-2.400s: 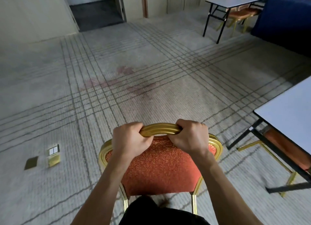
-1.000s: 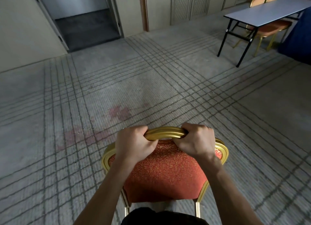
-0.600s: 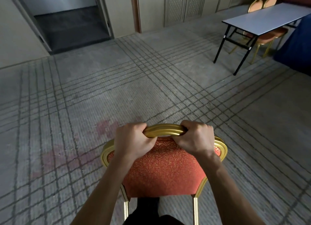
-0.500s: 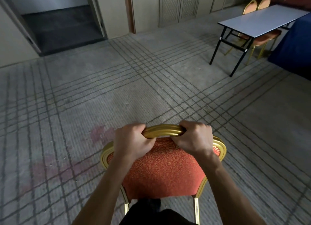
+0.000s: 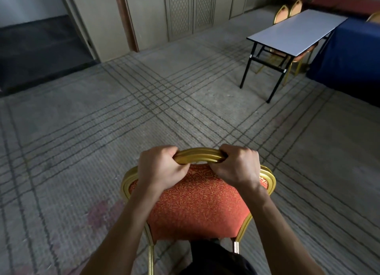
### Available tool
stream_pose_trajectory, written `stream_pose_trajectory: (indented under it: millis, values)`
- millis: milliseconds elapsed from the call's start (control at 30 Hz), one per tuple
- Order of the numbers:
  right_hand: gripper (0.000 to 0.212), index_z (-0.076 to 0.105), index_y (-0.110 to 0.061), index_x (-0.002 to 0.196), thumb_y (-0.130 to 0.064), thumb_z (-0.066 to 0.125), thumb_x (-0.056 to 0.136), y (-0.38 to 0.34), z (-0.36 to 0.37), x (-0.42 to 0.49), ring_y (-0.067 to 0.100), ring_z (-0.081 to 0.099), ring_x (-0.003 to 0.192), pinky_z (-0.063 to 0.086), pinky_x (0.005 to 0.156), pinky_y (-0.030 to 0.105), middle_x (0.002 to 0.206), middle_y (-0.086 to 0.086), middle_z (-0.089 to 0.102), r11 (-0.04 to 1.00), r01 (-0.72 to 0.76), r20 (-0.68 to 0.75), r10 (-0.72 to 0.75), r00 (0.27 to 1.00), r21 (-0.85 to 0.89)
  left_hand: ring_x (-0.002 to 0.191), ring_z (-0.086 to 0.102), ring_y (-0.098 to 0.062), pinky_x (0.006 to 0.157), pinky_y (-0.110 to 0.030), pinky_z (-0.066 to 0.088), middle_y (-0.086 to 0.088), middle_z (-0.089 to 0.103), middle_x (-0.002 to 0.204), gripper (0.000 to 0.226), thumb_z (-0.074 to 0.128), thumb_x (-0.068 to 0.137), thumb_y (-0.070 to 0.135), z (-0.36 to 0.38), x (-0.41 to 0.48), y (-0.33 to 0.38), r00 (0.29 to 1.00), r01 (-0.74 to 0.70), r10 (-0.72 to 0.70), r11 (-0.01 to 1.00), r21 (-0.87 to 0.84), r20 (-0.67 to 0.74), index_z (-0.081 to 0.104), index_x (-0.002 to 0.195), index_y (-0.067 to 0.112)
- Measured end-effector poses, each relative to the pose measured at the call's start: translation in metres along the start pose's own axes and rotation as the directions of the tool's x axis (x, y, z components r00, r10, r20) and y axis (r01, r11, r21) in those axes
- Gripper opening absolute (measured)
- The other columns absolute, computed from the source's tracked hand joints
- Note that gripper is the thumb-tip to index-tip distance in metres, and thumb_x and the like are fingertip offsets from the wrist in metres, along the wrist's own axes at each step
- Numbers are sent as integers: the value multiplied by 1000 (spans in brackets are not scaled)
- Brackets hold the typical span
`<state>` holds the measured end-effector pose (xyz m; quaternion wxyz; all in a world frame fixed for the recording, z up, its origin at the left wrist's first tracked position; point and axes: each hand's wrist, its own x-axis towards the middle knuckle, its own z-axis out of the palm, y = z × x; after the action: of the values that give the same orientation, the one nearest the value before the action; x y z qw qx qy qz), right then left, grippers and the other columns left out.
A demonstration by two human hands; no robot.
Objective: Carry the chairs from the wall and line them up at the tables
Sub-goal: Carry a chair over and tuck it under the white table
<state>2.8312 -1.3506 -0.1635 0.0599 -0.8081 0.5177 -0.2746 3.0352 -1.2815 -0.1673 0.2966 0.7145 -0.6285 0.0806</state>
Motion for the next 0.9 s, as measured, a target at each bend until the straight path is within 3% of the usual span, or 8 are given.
stream_pose_trajectory:
  millis: [167,333,500,633,800,900]
  values:
    - [36,49,-20,60,-54,61,64,36,57,108,31,62,60,46,57,31,58,0,63,999,-38,-8,38,999,-21,52,61,-28,47,-31,47,0,57,52,53,81,62,45,63,102,-31,999,-36,36,999,14,5,33,56,25]
    - [35,48,-22,60,-55,58,63,59,96,223,31,64,64,41,58,29,60,1,64,999,-41,30,41,999,2,51,59,-27,47,-32,48,1,56,52,47,74,65,48,111,213,-62,1000,-26,27,1000,-11,14,36,56,23]
    - [34,56,-18,62,-52,58,62,67,129,339,28,60,55,43,56,29,55,-2,60,1000,0,12,0,1000,10,49,58,-25,48,-27,38,2,54,51,51,85,63,42,149,316,-96,1000,-17,16,999,32,17,38,55,21]
    - [31,55,-18,62,-48,63,62,76,172,429,27,61,55,43,56,29,56,-1,61,1000,0,32,1,999,-16,47,56,-24,46,-28,39,3,52,49,45,84,62,37,193,395,-137,1000,23,-23,1000,-8,19,47,54,14]
    - [38,59,-20,64,-57,50,63,80,227,552,25,62,57,47,58,30,58,-3,64,999,-19,58,21,998,-37,50,58,-27,47,-31,41,1,56,52,41,72,63,47,253,507,-196,999,36,-35,999,-25,38,49,56,14]
    - [39,60,-19,64,-57,50,64,80,249,614,26,62,56,49,57,32,57,-2,63,997,-52,20,53,998,-50,53,60,-29,48,-28,40,-1,58,54,42,77,61,46,277,575,-225,999,13,-12,1000,-27,42,50,56,14]
